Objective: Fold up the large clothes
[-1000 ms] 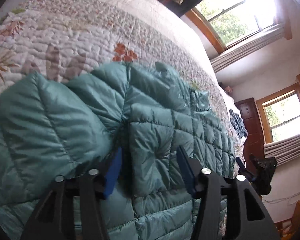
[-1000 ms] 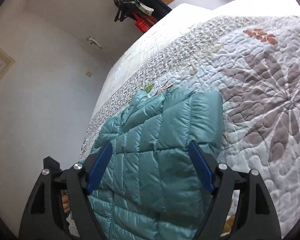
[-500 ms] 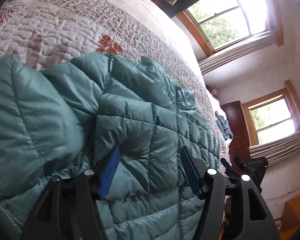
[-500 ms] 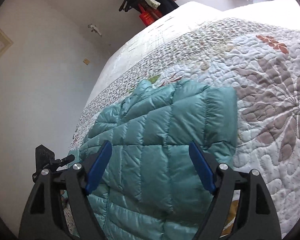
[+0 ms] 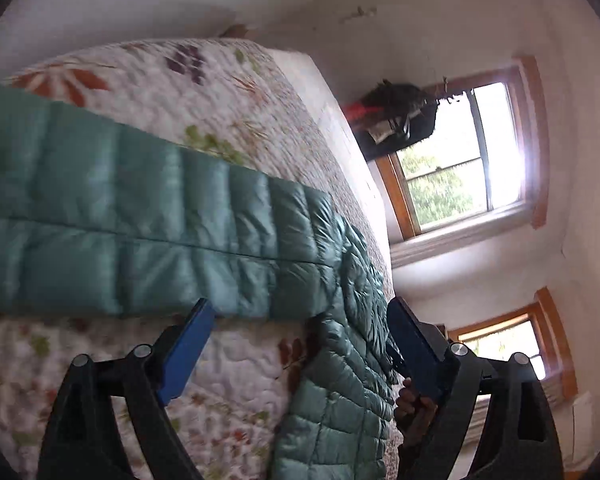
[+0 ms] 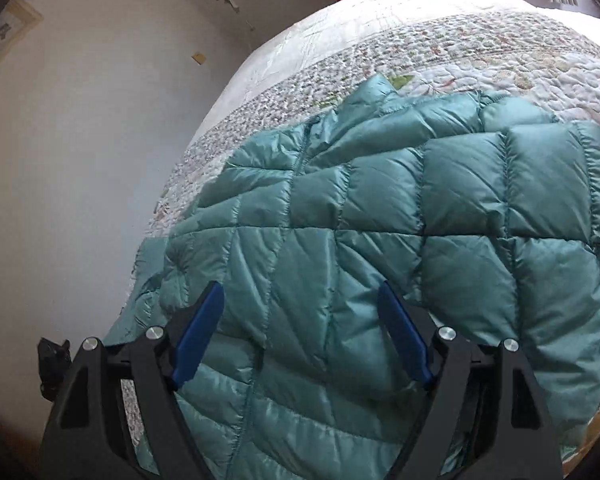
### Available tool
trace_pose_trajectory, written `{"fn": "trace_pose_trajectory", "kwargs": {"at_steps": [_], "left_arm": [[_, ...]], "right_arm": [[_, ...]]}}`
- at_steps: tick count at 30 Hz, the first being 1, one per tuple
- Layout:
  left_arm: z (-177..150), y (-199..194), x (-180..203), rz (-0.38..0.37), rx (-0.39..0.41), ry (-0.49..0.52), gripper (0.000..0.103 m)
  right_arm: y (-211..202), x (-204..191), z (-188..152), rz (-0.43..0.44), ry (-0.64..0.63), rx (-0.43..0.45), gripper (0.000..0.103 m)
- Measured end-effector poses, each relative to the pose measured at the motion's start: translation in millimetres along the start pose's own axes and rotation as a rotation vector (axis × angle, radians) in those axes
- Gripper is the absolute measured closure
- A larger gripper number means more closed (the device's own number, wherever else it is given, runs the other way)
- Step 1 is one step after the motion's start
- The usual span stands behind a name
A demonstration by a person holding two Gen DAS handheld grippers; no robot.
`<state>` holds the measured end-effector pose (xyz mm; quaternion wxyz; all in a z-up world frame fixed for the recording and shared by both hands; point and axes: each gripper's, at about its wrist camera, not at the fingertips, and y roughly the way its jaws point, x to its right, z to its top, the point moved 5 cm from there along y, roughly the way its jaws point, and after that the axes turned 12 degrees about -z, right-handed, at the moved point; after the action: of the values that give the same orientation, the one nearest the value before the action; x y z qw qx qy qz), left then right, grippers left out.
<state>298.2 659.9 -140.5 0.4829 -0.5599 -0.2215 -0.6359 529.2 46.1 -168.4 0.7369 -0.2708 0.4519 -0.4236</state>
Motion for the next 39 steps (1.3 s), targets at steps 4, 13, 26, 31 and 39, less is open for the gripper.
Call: {"fn": "trace_pose_trajectory", "kwargs": {"at_steps": [4, 13, 26, 31, 39], "left_arm": [[0.4, -65.1, -41.5, 0.097, 0.131, -0.09, 0.013], [9.2, -82.0, -89.1, 0.212, 0.171, -0.179, 0.011], [24.3, -95.2, -102.2, 0.326, 0.265, -0.116, 0.095], [30.3, -102.2, -76.1, 0.295, 0.299, -0.022, 0.102], [53.7, -63.2, 43.7, 0.195, 0.275, 0.266, 0.102]], "right_arm": [[-13.7, -34.1, -0.8, 0.013, -0.091, 0.047, 0.021], [-7.3, -86.2, -21.7, 0.051, -0.18, 0.032, 0.019], [-10.6, -81.4, -33.1, 0.068, -0.182, 0.025, 0.019], [-15.0, -77.1, -32.8, 0.065, -0.172, 0.032, 0.019], [-22.1, -75.4, -23.6, 0.102, -0.094, 0.021, 0.019]]}}
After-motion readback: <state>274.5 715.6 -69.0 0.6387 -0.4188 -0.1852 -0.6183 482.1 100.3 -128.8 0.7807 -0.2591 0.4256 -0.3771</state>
